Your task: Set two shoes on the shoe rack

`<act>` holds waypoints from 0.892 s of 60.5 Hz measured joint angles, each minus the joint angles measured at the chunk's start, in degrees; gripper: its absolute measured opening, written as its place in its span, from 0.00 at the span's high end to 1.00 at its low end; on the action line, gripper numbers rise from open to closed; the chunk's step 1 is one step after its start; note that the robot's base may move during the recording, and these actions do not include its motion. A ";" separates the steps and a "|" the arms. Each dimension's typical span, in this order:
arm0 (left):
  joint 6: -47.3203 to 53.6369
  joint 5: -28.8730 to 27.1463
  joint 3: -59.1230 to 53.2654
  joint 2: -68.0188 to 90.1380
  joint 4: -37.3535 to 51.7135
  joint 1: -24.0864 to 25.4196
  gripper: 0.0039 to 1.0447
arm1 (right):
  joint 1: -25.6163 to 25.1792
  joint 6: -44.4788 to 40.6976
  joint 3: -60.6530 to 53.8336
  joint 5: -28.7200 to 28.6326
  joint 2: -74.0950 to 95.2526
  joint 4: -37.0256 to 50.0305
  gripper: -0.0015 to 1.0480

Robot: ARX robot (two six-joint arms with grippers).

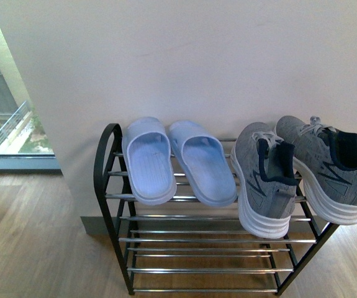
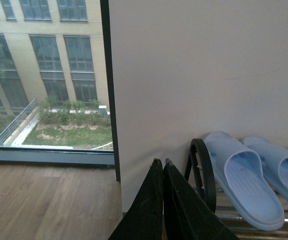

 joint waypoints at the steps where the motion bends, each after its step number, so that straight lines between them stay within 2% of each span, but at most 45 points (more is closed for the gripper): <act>1: 0.00 0.17 -0.20 -0.44 -0.33 0.31 0.99 | 0.00 0.02 0.00 -0.02 0.00 0.00 0.09; 8: 0.00 0.44 -1.55 -6.25 -4.37 1.97 0.99 | 0.00 0.00 0.00 0.00 0.00 0.00 0.09; 54: 0.04 0.79 -3.76 -41.48 -35.82 1.97 0.99 | 0.00 0.00 0.00 0.00 0.00 0.00 0.09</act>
